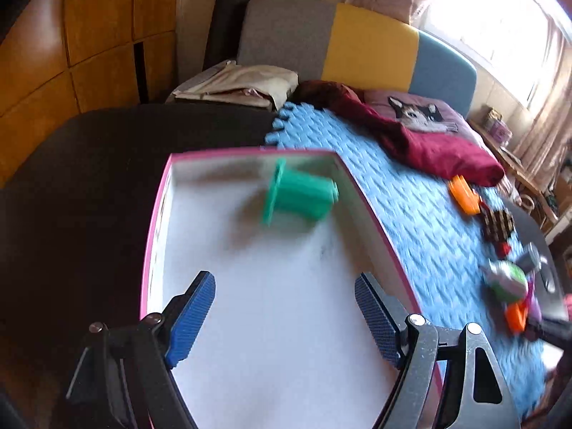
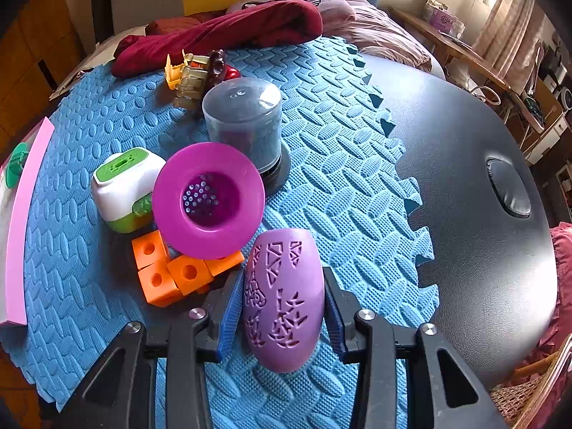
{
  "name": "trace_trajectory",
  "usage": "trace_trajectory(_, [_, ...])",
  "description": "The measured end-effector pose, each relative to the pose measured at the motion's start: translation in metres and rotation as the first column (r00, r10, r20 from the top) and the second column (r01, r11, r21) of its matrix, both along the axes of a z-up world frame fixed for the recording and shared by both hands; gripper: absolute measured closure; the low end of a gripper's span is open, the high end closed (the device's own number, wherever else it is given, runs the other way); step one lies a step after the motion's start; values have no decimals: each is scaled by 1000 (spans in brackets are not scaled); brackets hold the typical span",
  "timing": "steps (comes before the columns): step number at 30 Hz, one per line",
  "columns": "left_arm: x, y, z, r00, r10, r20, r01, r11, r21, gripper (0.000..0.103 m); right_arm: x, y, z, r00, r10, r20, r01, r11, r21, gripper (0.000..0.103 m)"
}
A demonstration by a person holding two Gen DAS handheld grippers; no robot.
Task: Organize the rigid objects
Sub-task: 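Carry the green spool to the white tray and open the left tool, then carry the purple egg to the white tray and release it with the right tool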
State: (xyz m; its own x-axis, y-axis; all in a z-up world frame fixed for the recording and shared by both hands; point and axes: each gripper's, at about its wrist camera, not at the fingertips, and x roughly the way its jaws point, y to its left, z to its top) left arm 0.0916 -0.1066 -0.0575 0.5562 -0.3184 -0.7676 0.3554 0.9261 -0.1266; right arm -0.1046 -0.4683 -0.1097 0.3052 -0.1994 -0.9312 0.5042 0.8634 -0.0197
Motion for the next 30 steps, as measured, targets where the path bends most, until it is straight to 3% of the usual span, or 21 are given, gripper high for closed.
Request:
trace_trajectory(10, [-52, 1, 15, 999, -19, 50, 18, 999, 29, 22, 0, 10, 2, 1000, 8, 1, -8, 999, -45, 62])
trace_trajectory(30, [-66, 22, 27, 994, 63, 86, -65, 998, 19, 21, -4, 18, 7, 1000, 5, 11, -4, 997, -77, 62])
